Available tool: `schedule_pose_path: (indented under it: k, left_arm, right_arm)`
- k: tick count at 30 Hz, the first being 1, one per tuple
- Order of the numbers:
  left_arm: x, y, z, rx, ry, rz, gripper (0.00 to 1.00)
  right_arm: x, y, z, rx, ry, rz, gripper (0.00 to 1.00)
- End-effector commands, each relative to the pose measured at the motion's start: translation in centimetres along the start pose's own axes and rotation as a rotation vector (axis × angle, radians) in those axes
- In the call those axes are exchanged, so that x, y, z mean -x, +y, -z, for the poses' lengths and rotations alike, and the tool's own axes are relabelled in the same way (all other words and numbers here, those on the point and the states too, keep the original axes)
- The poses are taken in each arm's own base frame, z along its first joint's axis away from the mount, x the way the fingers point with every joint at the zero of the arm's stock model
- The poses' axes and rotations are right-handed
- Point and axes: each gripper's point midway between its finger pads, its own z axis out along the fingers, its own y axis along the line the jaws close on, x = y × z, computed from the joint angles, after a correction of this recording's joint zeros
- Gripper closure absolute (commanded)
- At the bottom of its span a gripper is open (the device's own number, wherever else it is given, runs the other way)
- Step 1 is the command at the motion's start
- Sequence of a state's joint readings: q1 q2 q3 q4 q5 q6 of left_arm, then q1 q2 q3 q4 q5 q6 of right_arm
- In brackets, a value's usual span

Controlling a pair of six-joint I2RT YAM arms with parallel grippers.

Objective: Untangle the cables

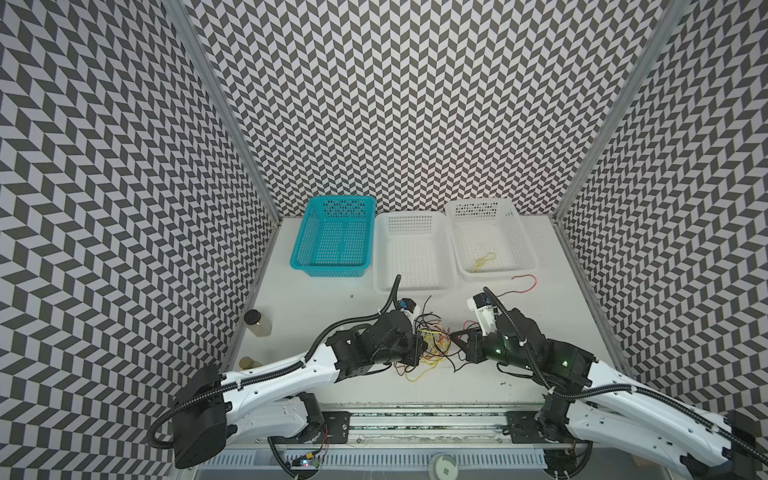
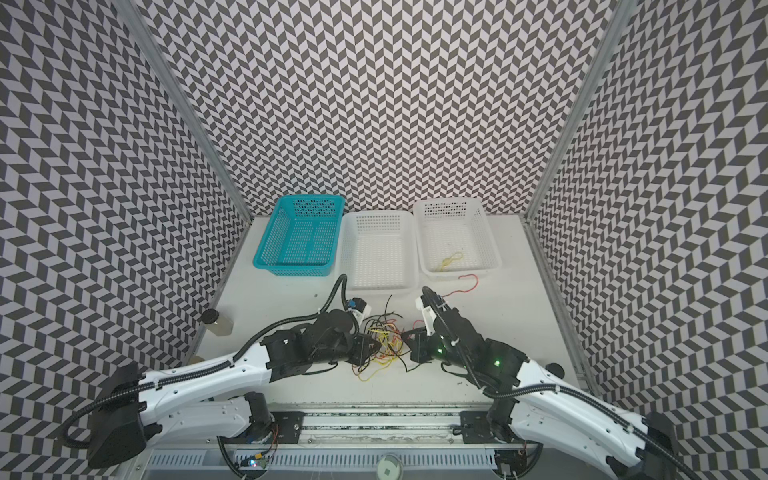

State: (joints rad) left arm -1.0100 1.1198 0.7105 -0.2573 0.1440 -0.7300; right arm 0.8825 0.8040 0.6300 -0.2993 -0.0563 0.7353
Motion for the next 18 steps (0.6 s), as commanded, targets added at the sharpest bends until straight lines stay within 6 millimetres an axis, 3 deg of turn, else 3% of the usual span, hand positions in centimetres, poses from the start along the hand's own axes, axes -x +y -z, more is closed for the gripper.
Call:
schedule_pose_path:
  k: [1,8,18]
  left_arm:
    - [1.4,0.6,1.0,0.066,-0.056,-0.005,1.00]
    - [2.2,2.7,1.3,0.133,-0.045,0.056,1.00]
    - [1.3,5.0,0.5,0.176,-0.039,0.122,1.00]
  right_arm:
    - [0.4,1.4,0.6,0.025,0.027,0.003,1.00]
    - [0.1,5.3,3.2,0.152,0.085,0.077,1.00]
    - [1.5,6.8,9.9,0.218,-0.003,0.150,1.00]
